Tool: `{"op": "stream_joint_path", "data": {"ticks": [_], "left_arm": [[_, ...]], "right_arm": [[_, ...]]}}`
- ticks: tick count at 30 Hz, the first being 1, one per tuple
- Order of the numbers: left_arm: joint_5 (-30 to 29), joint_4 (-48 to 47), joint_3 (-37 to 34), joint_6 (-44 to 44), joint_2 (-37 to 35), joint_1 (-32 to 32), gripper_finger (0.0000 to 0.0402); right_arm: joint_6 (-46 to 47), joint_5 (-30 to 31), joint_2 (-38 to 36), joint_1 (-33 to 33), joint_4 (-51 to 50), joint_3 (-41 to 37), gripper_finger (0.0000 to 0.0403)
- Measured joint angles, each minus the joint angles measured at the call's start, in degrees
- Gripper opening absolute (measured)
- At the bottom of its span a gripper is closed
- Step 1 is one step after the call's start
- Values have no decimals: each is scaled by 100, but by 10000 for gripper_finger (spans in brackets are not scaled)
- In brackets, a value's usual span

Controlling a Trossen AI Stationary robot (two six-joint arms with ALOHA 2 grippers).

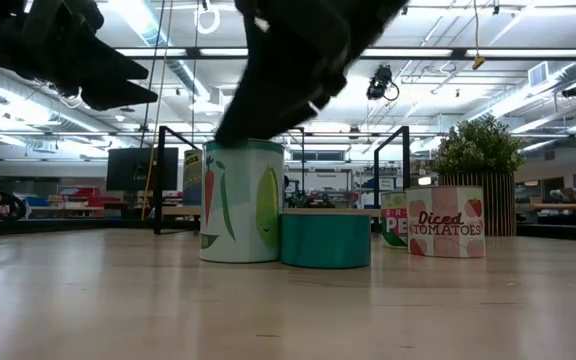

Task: Pick and place cans onto a shelf
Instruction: Put the canned mixed vegetables on the shelf

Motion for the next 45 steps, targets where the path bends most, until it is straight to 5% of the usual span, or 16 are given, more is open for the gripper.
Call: {"op": "stream_joint_path", "data": {"ticks": [7, 19, 28, 36, 45], "left_arm": [[-2, -2, 0, -3, 0, 0, 375], [-4, -90, 0, -11, 0, 0, 375], [-4, -90, 0, -9, 0, 0, 375], [-4, -87, 0, -7, 0, 0, 375], [-6, -103, 0, 4, 0, 0, 375]], "right_arm": [[40, 7, 2, -156, 147, -286, 392], [169, -244, 0, -434, 530, -468, 302], [-274, 151, -447, -757, -635, 141, 305], [-1353, 109, -1134, -1925, -887, 256, 306], [-1600, -965, -901, -3621, -769, 234, 306]]}}
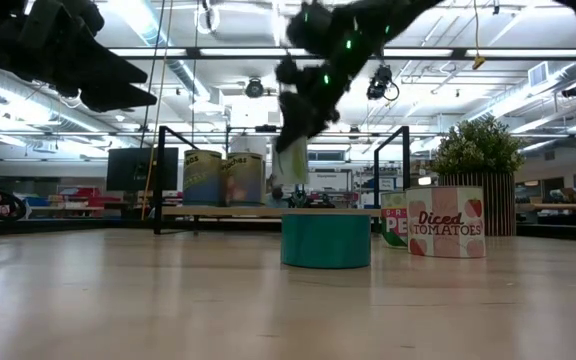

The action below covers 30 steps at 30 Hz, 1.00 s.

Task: Pick and place cans onto a shelf
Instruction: Put the canned mixed vegetables on the shelf, then put the small canned peas on the shelf

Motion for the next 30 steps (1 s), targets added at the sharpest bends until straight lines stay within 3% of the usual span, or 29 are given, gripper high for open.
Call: {"op": "stream_joint_path", "data": {"ticks": [12, 22, 30], "left_arm": [[2, -70, -2, -7, 0, -2, 375], [0, -77, -2, -9, -2, -2, 375], [0, -112, -2, -9, -1, -2, 375]], "right_arm": [[-161, -326, 395, -362, 378, 15, 311], [7, -259, 405, -362, 427, 9, 377], [-55, -228, 8, -301, 275, 9, 384]]}}
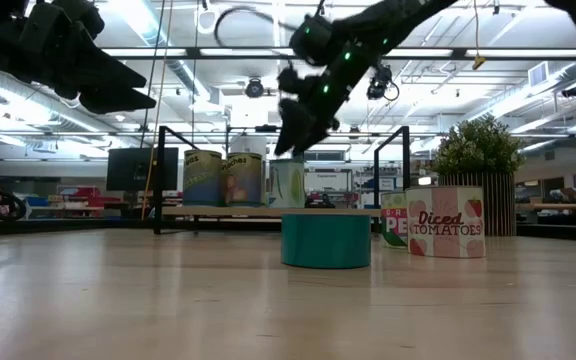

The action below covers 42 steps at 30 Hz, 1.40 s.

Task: Pick and place cans onto a shelf
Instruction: Put the small canned peas on the shelf

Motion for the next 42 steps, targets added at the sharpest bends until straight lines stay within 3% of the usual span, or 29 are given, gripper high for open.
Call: {"op": "stream_joint_path", "data": {"ticks": [7, 15, 25, 42], "left_arm": [[0, 1, 0, 9, 1, 0, 375], [38, -10, 0, -24, 1, 0, 375], [42, -36, 0, -102, 1, -4, 375], [44, 0, 0, 24, 1, -4, 375]], "right_arm": [[292, 149, -842, 282, -853, 1, 384], [2288, 215, -1001, 1149, -2718, -224, 384], [4277, 401, -988, 2237, -1955, -1884, 384], [4877, 108, -988, 2554, -2070, -2079, 385]]}}
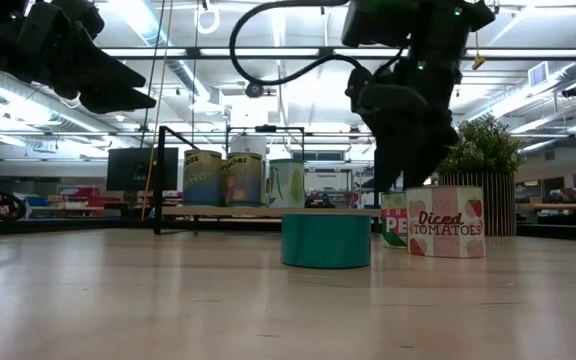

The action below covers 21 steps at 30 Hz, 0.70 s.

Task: Pick and place cans onto a shelf
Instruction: Put the small canned peas on the shelf

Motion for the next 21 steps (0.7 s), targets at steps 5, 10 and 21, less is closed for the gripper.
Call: {"op": "stream_joint_path", "data": {"ticks": [5, 10, 21], "left_arm": [[0, 6, 0, -22, 0, 0, 375], [0, 8, 0, -46, 0, 0, 375], [0, 8, 0, -27, -1, 0, 375]], "right_arm": [[142, 310, 0, 132, 45, -198, 385], [148, 245, 0, 172, 417, -452, 372], [95, 207, -3, 165, 823, -669, 298]]}}
